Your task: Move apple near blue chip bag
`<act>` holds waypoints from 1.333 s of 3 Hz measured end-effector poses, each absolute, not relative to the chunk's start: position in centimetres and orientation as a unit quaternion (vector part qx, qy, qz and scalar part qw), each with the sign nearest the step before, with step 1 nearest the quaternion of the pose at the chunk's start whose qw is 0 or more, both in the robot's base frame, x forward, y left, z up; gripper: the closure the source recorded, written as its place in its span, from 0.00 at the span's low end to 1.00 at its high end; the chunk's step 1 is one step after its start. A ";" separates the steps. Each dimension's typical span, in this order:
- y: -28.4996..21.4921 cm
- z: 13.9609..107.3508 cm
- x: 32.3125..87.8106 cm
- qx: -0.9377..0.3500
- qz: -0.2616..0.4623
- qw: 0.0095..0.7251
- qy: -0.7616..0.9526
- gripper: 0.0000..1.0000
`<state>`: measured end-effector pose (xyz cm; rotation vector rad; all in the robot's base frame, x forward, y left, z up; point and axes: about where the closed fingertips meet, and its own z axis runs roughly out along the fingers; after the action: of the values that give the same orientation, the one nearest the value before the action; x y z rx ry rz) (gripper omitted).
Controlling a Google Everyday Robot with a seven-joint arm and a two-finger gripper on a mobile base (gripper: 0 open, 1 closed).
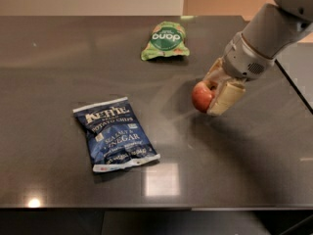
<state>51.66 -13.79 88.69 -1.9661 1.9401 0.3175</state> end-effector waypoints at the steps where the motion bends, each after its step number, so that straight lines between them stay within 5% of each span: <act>1: -9.5 88.8 49.4 -0.736 0.126 0.178 0.641 1.00; 4: -2.5 86.2 48.6 -0.790 0.124 0.181 0.572 1.00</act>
Offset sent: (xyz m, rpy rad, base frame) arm -0.0600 0.1225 -0.0146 0.0252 -0.0210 0.3592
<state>48.65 -2.46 86.25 -2.2320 1.6172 0.3513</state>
